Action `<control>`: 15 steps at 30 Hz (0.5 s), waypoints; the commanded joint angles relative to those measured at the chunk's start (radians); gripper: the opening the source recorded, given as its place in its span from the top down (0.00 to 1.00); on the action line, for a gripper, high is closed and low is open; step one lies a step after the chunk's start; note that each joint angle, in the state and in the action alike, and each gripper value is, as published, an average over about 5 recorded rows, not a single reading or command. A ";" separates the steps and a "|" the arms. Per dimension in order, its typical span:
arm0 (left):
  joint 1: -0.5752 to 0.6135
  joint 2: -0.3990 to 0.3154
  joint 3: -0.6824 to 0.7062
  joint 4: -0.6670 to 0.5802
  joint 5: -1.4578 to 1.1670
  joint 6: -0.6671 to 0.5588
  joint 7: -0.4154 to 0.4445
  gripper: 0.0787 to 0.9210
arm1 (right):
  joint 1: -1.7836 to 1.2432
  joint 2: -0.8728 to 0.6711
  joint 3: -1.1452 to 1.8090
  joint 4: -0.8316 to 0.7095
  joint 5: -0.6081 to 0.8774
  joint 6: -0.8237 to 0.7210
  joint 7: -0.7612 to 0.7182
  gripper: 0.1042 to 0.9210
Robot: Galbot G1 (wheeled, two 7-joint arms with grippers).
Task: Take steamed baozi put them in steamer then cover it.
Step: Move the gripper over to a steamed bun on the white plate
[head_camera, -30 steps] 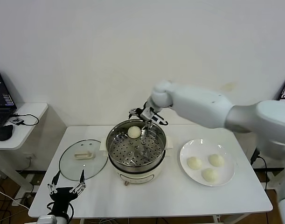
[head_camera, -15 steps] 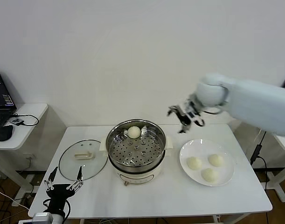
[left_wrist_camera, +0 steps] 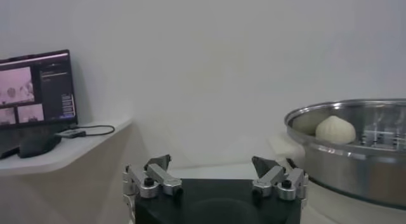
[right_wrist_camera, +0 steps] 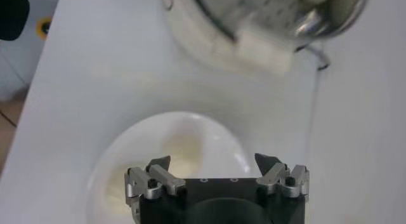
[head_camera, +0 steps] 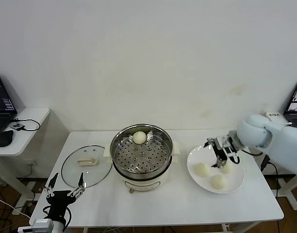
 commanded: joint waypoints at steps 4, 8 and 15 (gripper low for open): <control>-0.003 0.000 -0.007 0.016 -0.001 0.001 0.001 0.12 | -0.240 0.020 0.160 -0.120 -0.092 -0.018 -0.007 0.12; -0.004 0.001 -0.009 0.026 -0.002 0.000 0.001 0.12 | -0.239 0.078 0.162 -0.174 -0.104 -0.013 -0.006 0.12; -0.005 0.002 -0.016 0.030 -0.002 -0.001 0.002 0.12 | -0.230 0.175 0.172 -0.257 -0.118 -0.007 0.002 0.12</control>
